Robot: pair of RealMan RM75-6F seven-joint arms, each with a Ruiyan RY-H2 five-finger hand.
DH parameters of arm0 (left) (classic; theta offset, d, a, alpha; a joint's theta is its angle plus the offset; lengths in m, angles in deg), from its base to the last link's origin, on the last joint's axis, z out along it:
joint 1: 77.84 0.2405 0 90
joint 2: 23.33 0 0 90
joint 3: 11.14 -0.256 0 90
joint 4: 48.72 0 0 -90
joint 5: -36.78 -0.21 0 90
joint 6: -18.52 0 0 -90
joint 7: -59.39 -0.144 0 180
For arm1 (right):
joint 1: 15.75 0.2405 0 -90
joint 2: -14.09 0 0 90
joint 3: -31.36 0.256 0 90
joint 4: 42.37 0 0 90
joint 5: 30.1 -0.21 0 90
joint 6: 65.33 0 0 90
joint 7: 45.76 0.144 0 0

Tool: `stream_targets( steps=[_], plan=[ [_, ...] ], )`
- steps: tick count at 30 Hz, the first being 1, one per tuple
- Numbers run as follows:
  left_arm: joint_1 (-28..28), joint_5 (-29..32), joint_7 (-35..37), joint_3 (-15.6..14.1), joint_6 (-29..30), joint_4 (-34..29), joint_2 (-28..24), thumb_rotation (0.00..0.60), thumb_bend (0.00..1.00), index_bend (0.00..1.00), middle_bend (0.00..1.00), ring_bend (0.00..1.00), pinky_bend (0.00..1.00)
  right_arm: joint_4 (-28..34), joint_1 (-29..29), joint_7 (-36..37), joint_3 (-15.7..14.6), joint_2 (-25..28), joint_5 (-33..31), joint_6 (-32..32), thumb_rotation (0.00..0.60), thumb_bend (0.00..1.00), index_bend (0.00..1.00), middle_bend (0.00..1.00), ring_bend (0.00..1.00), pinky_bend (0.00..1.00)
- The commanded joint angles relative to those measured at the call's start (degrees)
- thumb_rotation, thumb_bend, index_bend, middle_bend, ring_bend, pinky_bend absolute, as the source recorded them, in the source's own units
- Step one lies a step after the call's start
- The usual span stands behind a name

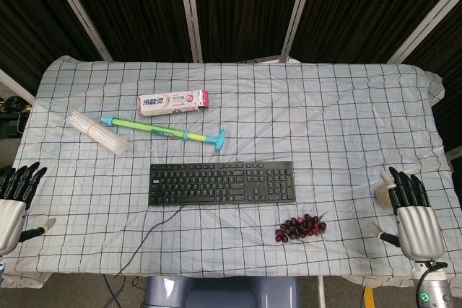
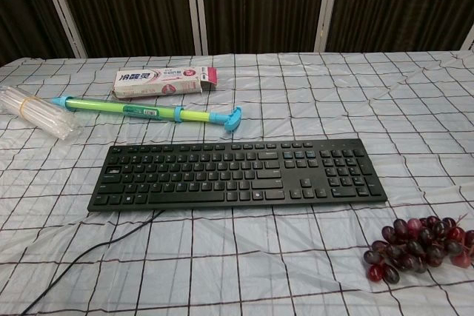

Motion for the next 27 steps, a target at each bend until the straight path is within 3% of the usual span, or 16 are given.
stream_targets(
  steps=[1,12,18,20,22,25,27],
  plan=[
    [0.0,0.0,0.0,0.0,0.0,0.0,0.0,0.600,0.08,0.00,0.00,0.00,0.00,0.1,0.0,0.0,0.0,0.0,0.0,0.0,0.600,0.08,0.00,0.00,0.00,0.01],
    [0.0,-0.1,0.0,0.0,0.0,0.0,0.0,0.600,0.08,0.00,0.00,0.00,0.00,0.8,0.3,0.0,0.1,0.0,-0.1,-0.7,0.600,0.08,0.00,0.00,0.00,0.01],
    [-0.2,-0.1,0.1,0.1,-0.1,0.1,0.1,0.600,0.08,0.00,0.00,0.00,0.00,4.2,1.8,-0.8,1.1,0.0,-1.9,-3.1,0.600,0.09,0.00,0.00,0.00,0.03],
    [-0.2,-0.2,0.1,0.1,-0.1,0.2,0.1,0.600,0.08,0.00,0.00,0.00,0.00,6.3,3.1,-1.7,2.2,0.2,-2.7,-4.7,0.600,0.09,0.00,0.07,0.05,0.17],
    [-0.2,-0.2,0.0,0.1,-0.1,0.2,0.2,0.600,0.08,0.00,0.00,0.00,0.00,8.3,4.5,-3.1,3.4,0.2,-3.9,-6.3,0.600,0.09,0.03,0.31,0.27,0.41],
    [-0.3,-0.2,-0.1,0.1,-0.2,0.2,0.2,0.600,0.08,0.00,0.00,0.00,0.00,12.5,7.8,-6.4,6.1,0.1,-8.1,-10.4,0.600,0.10,0.06,0.63,0.56,0.60],
    [-0.3,-0.1,0.0,0.2,-0.1,0.1,0.2,0.600,0.08,0.00,0.00,0.00,0.00,15.3,10.4,-9.0,8.1,-0.2,-12.2,-13.8,0.600,0.15,0.07,0.76,0.69,0.68]
  ],
)
